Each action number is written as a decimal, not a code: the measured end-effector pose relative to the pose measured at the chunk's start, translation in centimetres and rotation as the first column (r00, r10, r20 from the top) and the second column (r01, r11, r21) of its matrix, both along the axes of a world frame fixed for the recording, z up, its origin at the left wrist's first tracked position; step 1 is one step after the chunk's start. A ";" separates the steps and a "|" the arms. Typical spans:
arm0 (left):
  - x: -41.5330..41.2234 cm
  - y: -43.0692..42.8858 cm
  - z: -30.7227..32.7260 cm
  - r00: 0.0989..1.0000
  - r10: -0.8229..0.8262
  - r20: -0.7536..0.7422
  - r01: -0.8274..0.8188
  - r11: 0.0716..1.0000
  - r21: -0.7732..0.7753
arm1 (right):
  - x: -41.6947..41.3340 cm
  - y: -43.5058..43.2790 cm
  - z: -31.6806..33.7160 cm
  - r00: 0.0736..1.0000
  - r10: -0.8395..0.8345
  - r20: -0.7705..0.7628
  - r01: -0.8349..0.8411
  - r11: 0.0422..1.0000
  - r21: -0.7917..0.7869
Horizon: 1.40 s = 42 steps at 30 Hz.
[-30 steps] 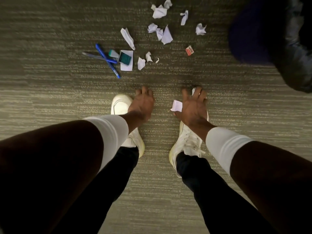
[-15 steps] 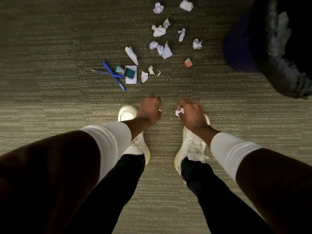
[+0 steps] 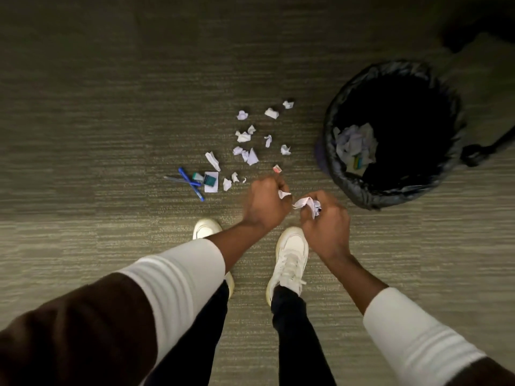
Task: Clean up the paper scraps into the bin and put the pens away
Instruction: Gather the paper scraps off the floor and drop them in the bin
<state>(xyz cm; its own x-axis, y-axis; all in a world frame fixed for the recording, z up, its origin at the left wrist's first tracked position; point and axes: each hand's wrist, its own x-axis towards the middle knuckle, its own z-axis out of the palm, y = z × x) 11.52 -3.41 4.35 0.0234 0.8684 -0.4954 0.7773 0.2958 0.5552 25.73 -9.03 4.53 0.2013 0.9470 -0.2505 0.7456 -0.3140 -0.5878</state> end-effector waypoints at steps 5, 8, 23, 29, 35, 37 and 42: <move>4.5 1.8 4.4 0.993 0.078 0.089 -0.080 0.997 0.008 | 4.1 3.0 3.9 0.987 -0.154 0.039 0.150 0.985 0.080; 8.0 2.9 6.0 0.973 0.118 0.198 -0.121 0.993 0.008 | 6.9 4.8 4.6 0.946 -0.325 0.001 0.325 0.944 0.063; 11.9 4.8 5.5 0.956 0.067 0.285 -0.048 0.996 -0.073 | 11.2 8.3 3.3 0.937 -0.331 0.107 0.337 0.940 -0.046; 5.5 1.8 3.2 0.972 0.112 0.208 -0.076 0.982 -0.173 | 7.1 6.6 4.2 0.996 -0.067 0.058 0.061 0.994 0.092; -1.6 0.3 0.3 0.991 0.084 0.108 -0.057 0.971 -0.231 | 1.8 6.4 2.6 0.995 0.095 0.017 -0.095 0.995 -0.017; -3.7 0.3 -0.3 0.994 0.076 0.079 -0.057 0.973 -0.223 | -0.1 6.4 2.1 0.991 0.130 0.033 -0.128 0.990 -0.058; -8.6 1.2 -1.2 0.999 0.032 0.024 -0.026 0.970 -0.240 | -4.8 7.0 1.4 0.977 0.184 0.111 -0.165 0.972 -0.165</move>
<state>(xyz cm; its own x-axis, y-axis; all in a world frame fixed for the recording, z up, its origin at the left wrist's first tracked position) 2.93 -2.23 3.13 0.0164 0.7249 -0.6887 0.7519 0.4450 0.4863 20.93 -2.03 5.94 0.0752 0.9223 -0.3791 0.8613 -0.2517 -0.4415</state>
